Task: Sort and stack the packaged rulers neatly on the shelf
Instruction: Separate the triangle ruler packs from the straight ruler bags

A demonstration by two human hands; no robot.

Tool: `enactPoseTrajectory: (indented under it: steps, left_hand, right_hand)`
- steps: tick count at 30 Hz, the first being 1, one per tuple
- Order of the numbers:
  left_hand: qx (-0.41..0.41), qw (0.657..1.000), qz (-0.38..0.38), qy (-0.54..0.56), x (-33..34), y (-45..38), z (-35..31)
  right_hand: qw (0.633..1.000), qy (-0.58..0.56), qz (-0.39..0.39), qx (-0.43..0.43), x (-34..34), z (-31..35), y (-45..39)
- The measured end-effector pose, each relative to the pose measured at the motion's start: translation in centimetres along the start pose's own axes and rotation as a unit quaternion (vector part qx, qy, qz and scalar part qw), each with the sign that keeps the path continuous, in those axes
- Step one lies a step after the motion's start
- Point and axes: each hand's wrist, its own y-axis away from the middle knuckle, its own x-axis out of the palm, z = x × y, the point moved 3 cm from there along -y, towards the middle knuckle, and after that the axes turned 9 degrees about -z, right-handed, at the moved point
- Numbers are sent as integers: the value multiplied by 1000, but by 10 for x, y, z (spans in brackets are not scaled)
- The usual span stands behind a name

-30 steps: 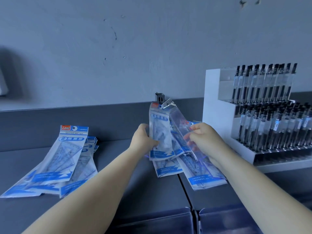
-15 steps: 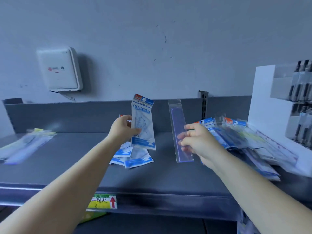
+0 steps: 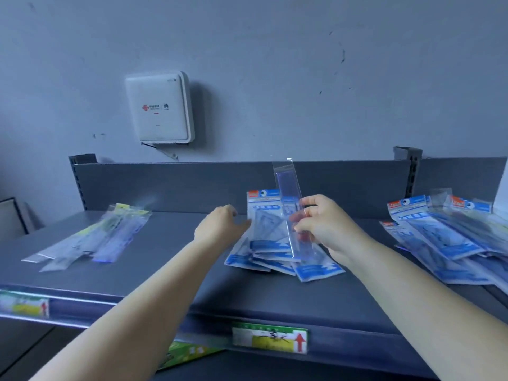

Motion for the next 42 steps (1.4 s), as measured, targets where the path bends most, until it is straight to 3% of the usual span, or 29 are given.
enactPoseTrajectory:
  steps: [10,14,18,21,25,28,34,42]
  left_hand:
    - [56,993,-49,-86,-67,-22,113]
    - [35,988,-78,-126,-104,-30,166]
    - [19,987,-85,-139,-124,-37,204]
    - [21,986,-82,-147,-128,-41,216]
    - [47,986,-60,-151,-117,-44,204]
    - [95,981,-49,-160,-102,-45,176]
    - [193,966,-47,-168,-64,-30,95]
    - [278,947,-59,-151,-20,9,-31]
  right_hand:
    - [998,42,54,10,141,18,-8]
    - [991,102,89,-2,212,21,-9]
    - [991,77,109,-8,272,32,-19]
    - [965,226,91,-94,292,38,-29]
    - [900,390,81,-179,274,32,-31]
    - [824,513,34,-238,237,32,-26]
    - [729,624,-50,-277,151,32,-18]
    - [692,660,-80,-283,34,17,-8]
